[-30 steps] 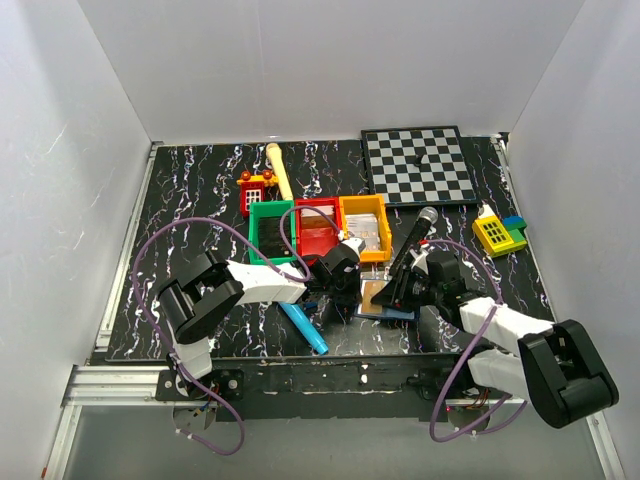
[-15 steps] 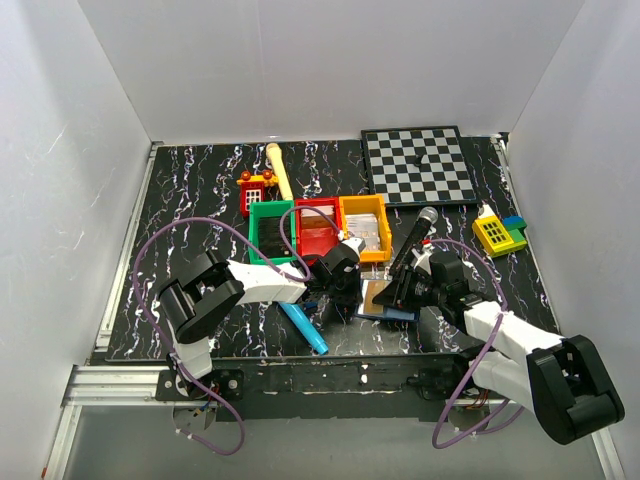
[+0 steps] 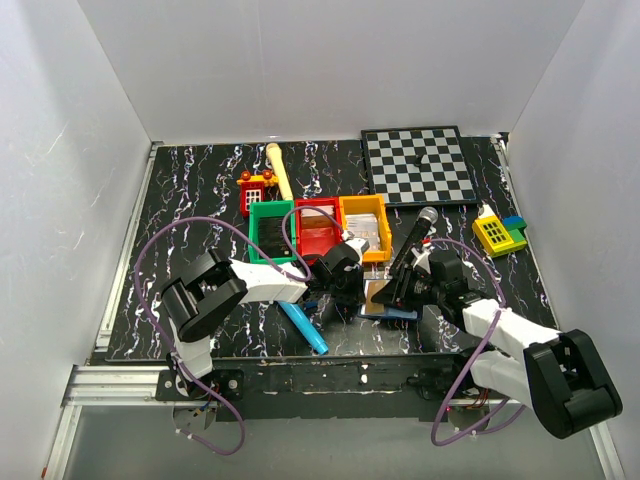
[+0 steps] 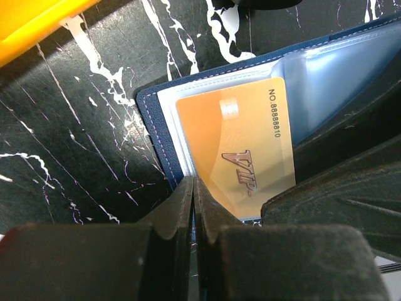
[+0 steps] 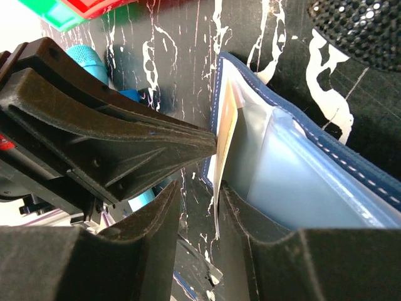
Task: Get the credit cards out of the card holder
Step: Remove the credit card from the card holder.
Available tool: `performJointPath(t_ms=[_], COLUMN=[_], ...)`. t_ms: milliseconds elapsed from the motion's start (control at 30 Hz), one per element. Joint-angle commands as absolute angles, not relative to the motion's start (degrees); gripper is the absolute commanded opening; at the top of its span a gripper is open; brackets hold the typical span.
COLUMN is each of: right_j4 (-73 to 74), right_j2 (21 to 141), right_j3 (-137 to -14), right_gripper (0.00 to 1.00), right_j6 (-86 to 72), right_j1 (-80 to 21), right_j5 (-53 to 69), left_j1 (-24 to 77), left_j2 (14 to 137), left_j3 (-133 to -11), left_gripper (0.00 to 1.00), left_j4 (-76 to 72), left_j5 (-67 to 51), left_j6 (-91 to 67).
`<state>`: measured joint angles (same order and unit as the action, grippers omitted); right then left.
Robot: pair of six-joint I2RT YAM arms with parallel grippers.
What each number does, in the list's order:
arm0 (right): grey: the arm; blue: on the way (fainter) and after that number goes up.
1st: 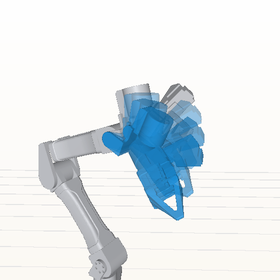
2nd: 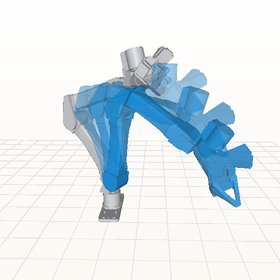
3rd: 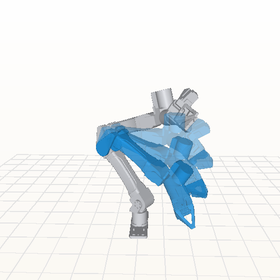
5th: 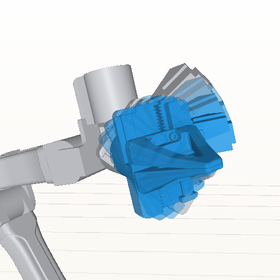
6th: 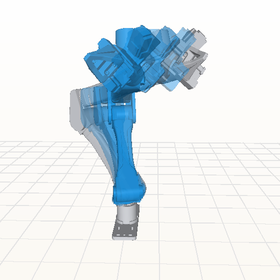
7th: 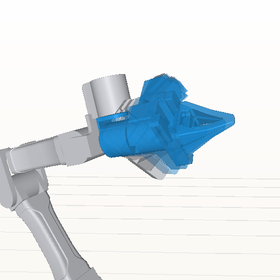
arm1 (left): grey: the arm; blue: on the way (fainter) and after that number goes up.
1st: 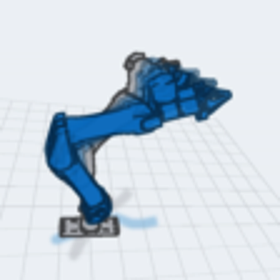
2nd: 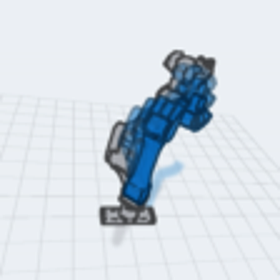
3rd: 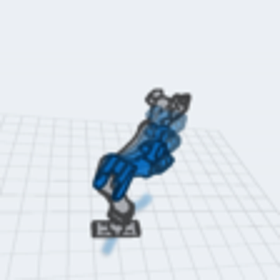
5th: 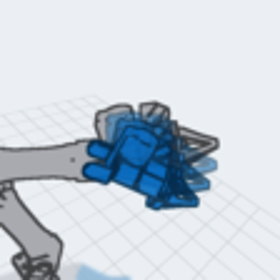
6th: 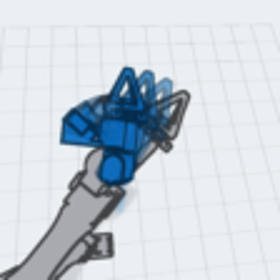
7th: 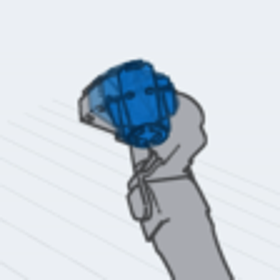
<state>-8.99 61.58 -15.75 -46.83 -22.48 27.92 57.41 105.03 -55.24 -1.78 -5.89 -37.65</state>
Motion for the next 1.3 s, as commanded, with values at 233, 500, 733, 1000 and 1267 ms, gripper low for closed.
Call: performJointPath(t_ms=[233, 500, 733, 1000, 1267], right_j4=[-16.08, -18.01, -18.02, -9.41, -7.74], right_j2=[66.09, 68.90, 69.00, 63.37, 61.09], right_j3=[-18.63, -18.99, -19.25, -20.57, -19.95], right_gripper=[0.38, 0.38, 0.37, 0.36, 0.36], right_j6=[-49.31, -49.83, -50.01, -46.23, -45.97], right_j1=[-22.59, -22.85, -23.12, -22.76, -22.41], right_j5=[31.64, 31.82, 31.73, 29.44, 29.27], left_j1=[58.54, 58.54, 58.54, 58.27, 57.92], left_j2=[108.46, 108.37, 108.02, 106.70, 107.31], left_j3=[-53.79, -53.44, -53.00, -51.33, -51.06], left_gripper=[0.00, 0.00, 0.00, 0.00, 0.00], left_j4=[-1.49, -2.37, -2.20, -0.97, -0.35], left_j5=[-9.93, -10.55, -10.02, -7.38, -6.77], left_j6=[-36.83, -36.83, -37.00, -37.88, -39.11])
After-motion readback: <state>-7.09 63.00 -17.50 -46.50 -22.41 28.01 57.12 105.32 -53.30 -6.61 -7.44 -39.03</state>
